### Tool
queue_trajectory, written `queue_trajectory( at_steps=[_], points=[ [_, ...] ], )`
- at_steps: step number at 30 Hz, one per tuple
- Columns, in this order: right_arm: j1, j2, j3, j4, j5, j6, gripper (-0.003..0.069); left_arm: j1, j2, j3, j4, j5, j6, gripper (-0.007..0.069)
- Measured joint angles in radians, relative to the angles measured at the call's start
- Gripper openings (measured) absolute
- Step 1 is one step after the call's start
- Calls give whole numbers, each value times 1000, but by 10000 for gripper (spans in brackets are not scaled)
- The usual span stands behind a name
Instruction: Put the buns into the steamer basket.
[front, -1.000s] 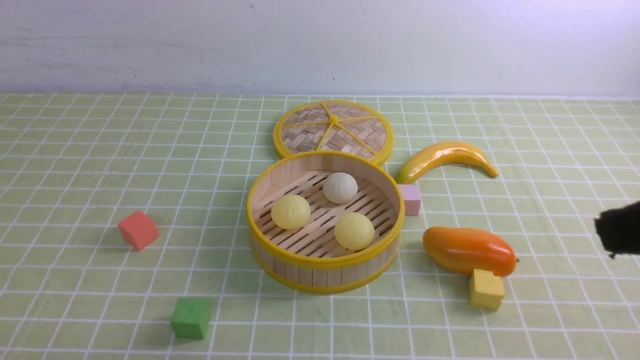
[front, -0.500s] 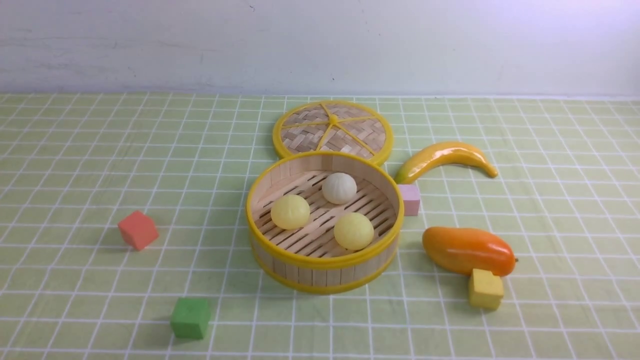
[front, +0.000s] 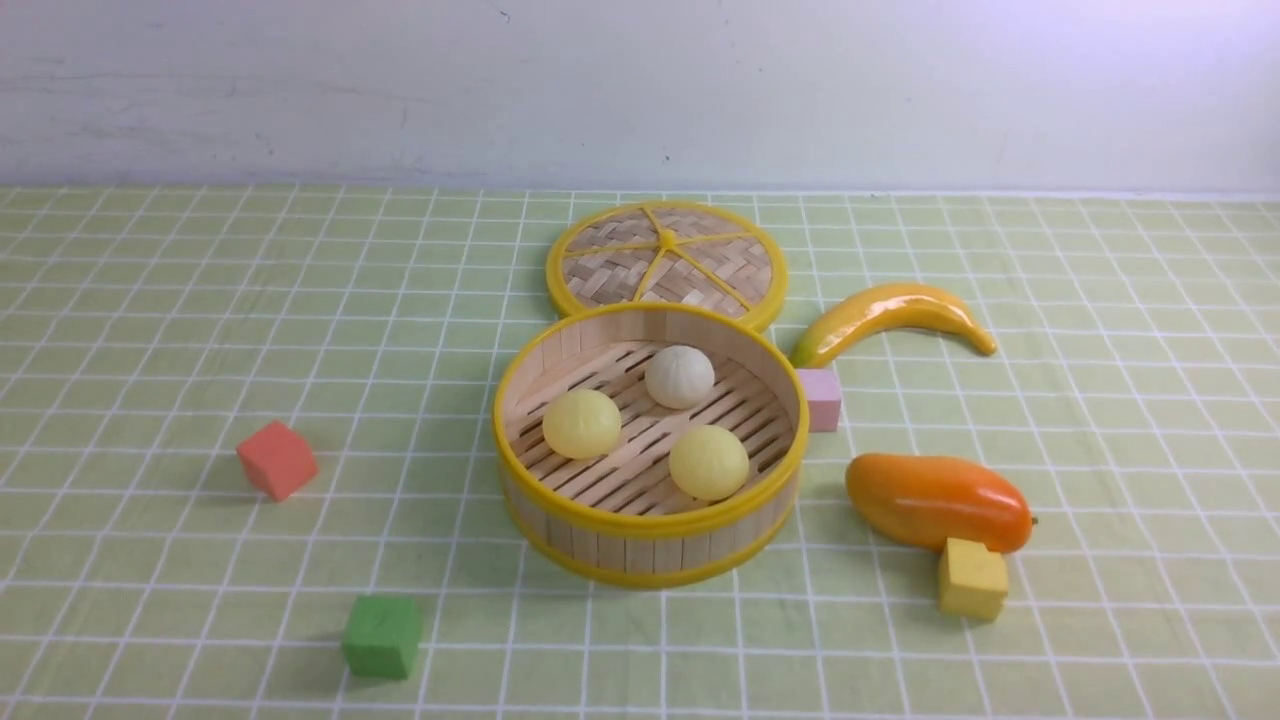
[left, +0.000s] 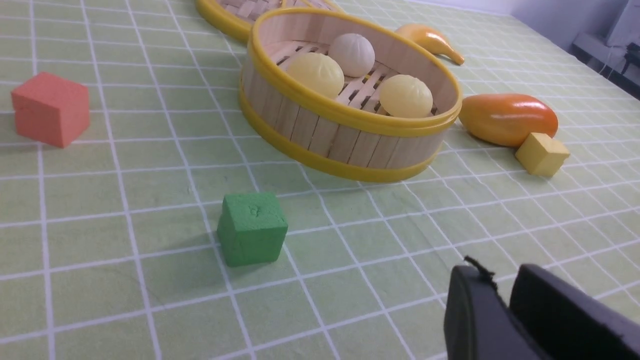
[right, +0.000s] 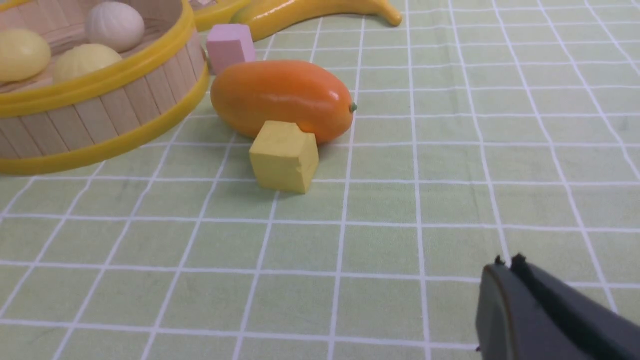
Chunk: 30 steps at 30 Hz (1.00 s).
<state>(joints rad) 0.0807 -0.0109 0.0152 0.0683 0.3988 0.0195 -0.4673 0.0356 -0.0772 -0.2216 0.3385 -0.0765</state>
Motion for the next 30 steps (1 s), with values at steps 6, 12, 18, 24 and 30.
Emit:
queue_trajectory(
  at_steps=[6, 12, 18, 24, 30],
  points=[
    [0, 0, 1, 0, -2, 0, -13, 0, 0, 0, 0, 1, 0, 115],
    [0, 0, 1, -1, -3, 0, -10, 0, 0, 0, 0, 1, 0, 122],
    [0, 0, 2, -1, -3, 1, -4, 0, 0, 0, 63, -8, 25, 128],
    [0, 0, 2, -1, -5, 1, 0, 105, -2, 12, 114, -63, 33, 125],
    [0, 0, 2, -1, -6, 3, 1, 342, -45, 59, 97, -120, -64, 36]
  ],
)
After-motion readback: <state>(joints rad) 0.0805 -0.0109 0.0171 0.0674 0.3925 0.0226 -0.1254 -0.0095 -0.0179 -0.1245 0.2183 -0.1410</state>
